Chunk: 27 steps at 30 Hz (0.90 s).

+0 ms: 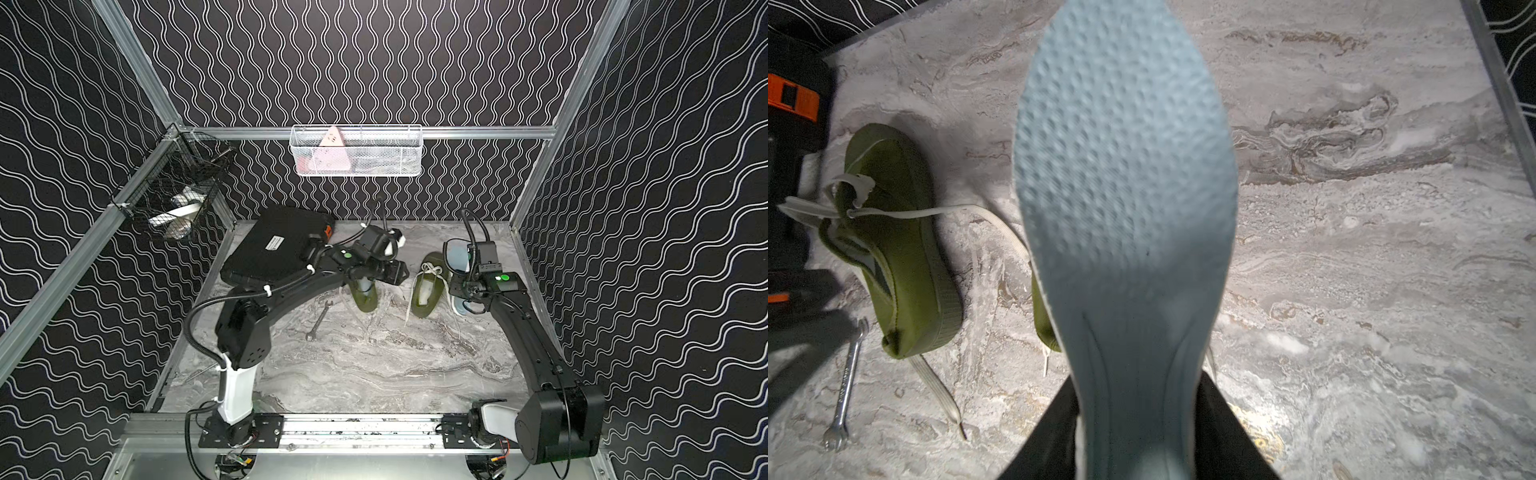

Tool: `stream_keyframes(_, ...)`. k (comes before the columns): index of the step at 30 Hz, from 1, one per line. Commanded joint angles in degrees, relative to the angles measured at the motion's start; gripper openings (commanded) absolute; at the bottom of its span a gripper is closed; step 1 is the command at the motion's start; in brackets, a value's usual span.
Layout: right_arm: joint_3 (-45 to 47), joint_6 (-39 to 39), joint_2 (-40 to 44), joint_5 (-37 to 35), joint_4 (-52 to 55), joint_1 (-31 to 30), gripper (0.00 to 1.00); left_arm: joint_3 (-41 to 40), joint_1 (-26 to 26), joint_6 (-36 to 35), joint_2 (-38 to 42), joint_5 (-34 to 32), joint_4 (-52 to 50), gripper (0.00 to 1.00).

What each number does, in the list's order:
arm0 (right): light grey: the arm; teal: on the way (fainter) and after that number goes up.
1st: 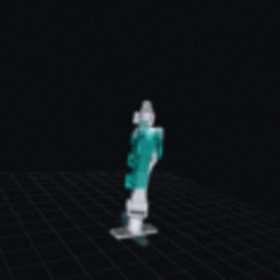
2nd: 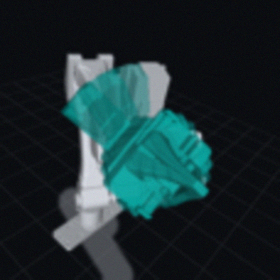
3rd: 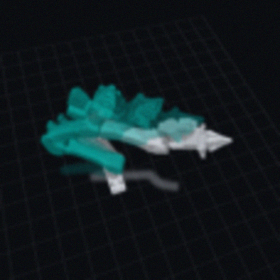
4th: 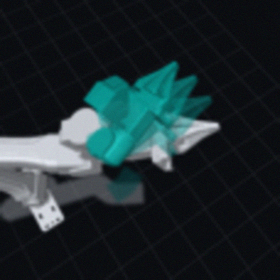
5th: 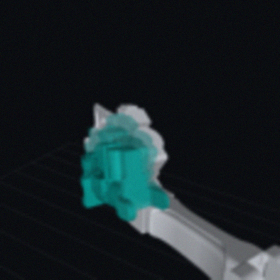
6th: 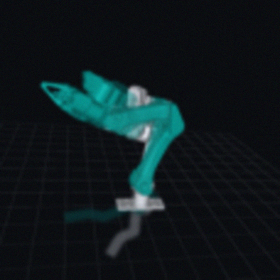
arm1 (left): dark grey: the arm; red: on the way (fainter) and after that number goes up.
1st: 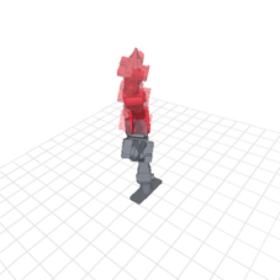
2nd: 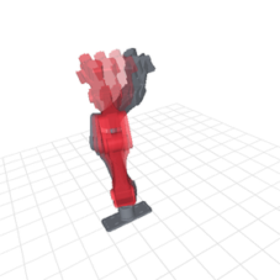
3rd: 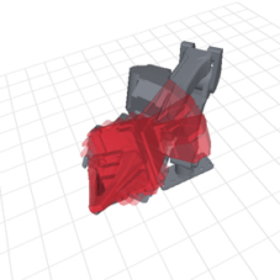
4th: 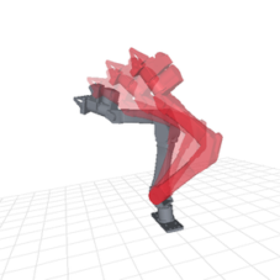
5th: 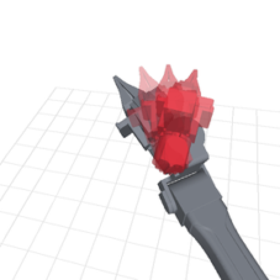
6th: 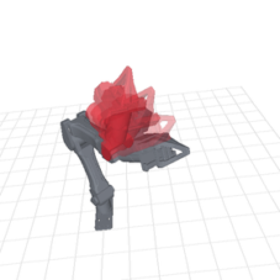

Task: Insert the insole into the shoe
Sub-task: Move the shoe to the center of the board.

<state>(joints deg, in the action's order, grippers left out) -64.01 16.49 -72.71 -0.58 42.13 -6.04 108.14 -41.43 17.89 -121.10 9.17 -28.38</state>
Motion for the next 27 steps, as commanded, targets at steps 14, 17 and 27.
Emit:
stream_keyframes(14, -4.14, -1.16, 0.62, 2.89, 5.54, 2.26, 0.43, 25.76, -1.41, -5.02, -24.29, -0.61, -6.20, 0.44)
stream_keyframes(17, -4.94, -1.57, 0.59, 2.86, 6.45, 2.44, 0.44, 27.14, -0.93, -3.79, -25.40, -3.35, -5.95, 0.35)
stream_keyframes(27, -4.67, -1.91, 0.79, 3.44, 6.91, 2.53, 0.43, 16.80, 0.86, 1.89, -18.43, -4.99, -0.03, 0.00)
